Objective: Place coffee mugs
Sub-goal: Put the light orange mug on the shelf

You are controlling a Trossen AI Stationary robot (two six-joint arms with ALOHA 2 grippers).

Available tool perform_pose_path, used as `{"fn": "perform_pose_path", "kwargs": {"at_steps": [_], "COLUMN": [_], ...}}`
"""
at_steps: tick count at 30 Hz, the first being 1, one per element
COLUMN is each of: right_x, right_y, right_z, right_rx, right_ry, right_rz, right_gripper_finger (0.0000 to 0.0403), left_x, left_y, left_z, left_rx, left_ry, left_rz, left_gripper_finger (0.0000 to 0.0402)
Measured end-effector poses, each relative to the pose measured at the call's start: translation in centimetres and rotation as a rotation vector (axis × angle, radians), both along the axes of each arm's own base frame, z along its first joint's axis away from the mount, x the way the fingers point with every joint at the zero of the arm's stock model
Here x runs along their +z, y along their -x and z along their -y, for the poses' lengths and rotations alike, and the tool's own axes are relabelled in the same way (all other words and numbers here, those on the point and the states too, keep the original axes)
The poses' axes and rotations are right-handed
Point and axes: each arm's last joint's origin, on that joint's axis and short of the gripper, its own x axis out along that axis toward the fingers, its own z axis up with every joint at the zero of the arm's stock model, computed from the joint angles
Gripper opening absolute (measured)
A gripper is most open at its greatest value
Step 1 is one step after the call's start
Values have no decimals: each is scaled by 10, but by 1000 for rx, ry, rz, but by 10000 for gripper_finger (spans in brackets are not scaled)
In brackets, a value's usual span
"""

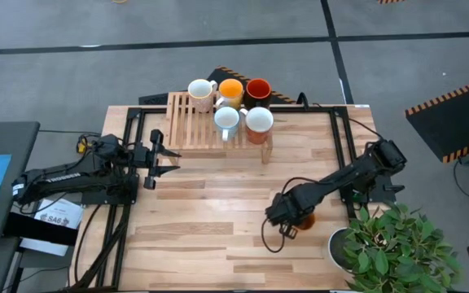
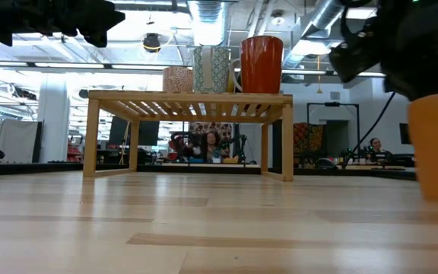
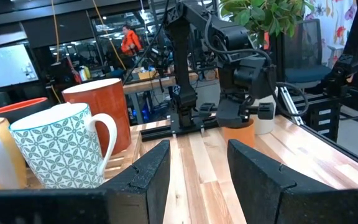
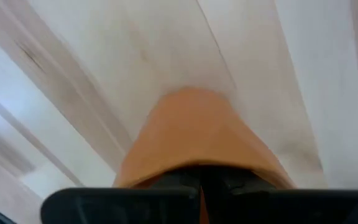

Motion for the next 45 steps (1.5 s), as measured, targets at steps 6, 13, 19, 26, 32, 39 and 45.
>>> {"fn": "perform_pose_path", "kwargs": {"at_steps": [6, 13, 19, 26, 32, 39, 45], "right_x": [0, 3, 10, 11, -15, -13, -1], "right_y": [-16, -41, -63, -86, -104, -142, -171], "right_z": [7, 23, 38, 51, 60, 60, 56], "right_rx": [72, 157, 213, 270, 294, 388, 477], "right_ry": [-8, -20, -5, 24, 49, 93, 127], "right_rz": [140, 349, 542, 730, 726, 775, 844], "right_gripper_finger": [24, 24, 24, 24, 24, 24, 24], "left_x": [0, 0, 0, 0, 0, 0, 0], "left_y": [0, 0, 0, 0, 0, 0, 0], "left_z": [0, 0, 0, 0, 0, 0, -1], "left_rx": [0, 0, 0, 0, 0, 13, 19], "left_ry": [0, 0, 0, 0, 0, 1, 3], "left_rz": [0, 0, 0, 1, 0, 1, 1], "left_gripper_finger": [147, 147, 147, 147, 147, 147, 147]}}
